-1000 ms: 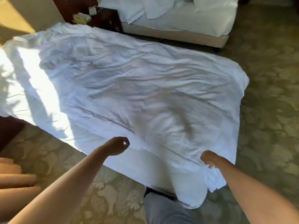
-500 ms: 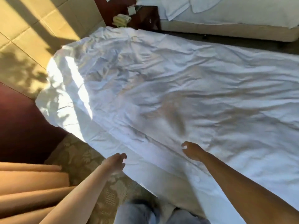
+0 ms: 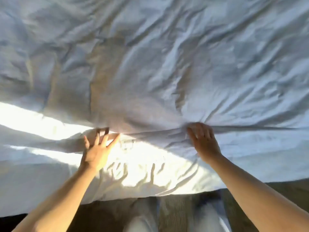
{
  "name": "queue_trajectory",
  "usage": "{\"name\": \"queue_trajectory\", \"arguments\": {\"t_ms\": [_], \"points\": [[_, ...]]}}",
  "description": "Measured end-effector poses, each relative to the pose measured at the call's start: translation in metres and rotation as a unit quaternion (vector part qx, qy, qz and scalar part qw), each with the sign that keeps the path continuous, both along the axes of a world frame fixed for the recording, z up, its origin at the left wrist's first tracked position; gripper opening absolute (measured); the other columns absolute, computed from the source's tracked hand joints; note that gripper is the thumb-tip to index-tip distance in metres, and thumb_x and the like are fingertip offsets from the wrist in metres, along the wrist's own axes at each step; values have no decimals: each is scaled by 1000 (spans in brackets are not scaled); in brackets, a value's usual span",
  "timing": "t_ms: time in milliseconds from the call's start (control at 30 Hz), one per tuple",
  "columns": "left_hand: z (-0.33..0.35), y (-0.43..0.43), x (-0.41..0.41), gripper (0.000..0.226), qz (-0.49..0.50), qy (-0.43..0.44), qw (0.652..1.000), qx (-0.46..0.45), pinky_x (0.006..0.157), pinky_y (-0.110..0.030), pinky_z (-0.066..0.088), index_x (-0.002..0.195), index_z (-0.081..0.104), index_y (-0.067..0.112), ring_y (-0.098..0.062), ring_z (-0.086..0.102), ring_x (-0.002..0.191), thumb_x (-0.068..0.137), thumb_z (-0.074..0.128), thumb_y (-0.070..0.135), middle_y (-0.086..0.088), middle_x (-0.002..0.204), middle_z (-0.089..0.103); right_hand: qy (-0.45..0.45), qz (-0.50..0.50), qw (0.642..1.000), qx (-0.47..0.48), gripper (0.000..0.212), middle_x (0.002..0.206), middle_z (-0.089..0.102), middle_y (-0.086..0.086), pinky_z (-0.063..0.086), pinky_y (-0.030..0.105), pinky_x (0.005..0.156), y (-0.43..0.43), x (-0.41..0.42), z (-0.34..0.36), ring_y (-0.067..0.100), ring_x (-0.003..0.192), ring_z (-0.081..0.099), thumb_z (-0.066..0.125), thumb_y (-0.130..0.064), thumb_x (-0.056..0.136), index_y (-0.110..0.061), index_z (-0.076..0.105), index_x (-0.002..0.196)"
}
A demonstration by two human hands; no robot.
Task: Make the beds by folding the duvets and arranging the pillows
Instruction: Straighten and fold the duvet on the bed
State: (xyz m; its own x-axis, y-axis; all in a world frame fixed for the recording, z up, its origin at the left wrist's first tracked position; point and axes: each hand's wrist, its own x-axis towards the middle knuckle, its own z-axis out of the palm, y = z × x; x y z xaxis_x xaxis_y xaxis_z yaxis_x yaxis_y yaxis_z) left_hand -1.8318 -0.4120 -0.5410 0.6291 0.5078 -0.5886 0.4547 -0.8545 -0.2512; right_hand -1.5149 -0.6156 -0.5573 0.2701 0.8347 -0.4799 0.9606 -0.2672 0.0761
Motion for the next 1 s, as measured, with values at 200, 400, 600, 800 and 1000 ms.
{"name": "queue_trajectory", "arguments": {"t_ms": [200, 400, 600, 800, 1000], "points": [[-28, 57, -18, 82, -66, -155, 985, 34, 101, -53, 31, 123, 50, 20, -36, 56, 106, 49, 81, 36, -15, 117, 60, -32, -35, 995, 86, 52, 111, 59, 30, 50, 53, 84, 9, -5, -4, 47, 101, 60, 54, -16, 77, -2, 54, 127], [-14, 69, -34, 38, 50, -391, 918, 30, 60, -47, 52, 102, 64, 1, -42, 64, 66, 76, 39, 11, -26, 81, 66, 46, -12, 993, 111, 67, 135, 49, 18, 38, 55, 102, 30, -85, -16, 42, 121, 48, 66, -38, 78, -18, 44, 138], [39, 64, -50, 22, 68, -456, 886, 57, 54, -46, 52, 96, 49, 14, -45, 62, 60, 83, 32, 16, -26, 68, 62, 25, -197, 942, 272, 27, 93, 65, 23, 48, 42, 68, 58, -100, 40, 40, 88, 61, 46, 2, 83, -3, 63, 103], [3, 10, -93, 24, -55, -442, 887, 127, 39, -29, 44, 85, 66, 15, -31, 59, 44, 77, 44, 9, -12, 60, 61, -28, -155, 929, 335, 32, 62, 61, 15, 46, 30, 46, -12, -121, 53, 34, 58, 60, 31, -5, 59, -3, 61, 71], [-87, 9, -123, 4, -84, -334, 927, 151, 63, -34, 46, 87, 60, 17, -26, 58, 69, 85, 62, 15, -6, 80, 58, 122, -238, 964, 4, 22, 115, 56, 5, 45, 30, 85, 10, -119, -2, 29, 108, 56, 52, -6, 81, -22, 50, 97]]}}
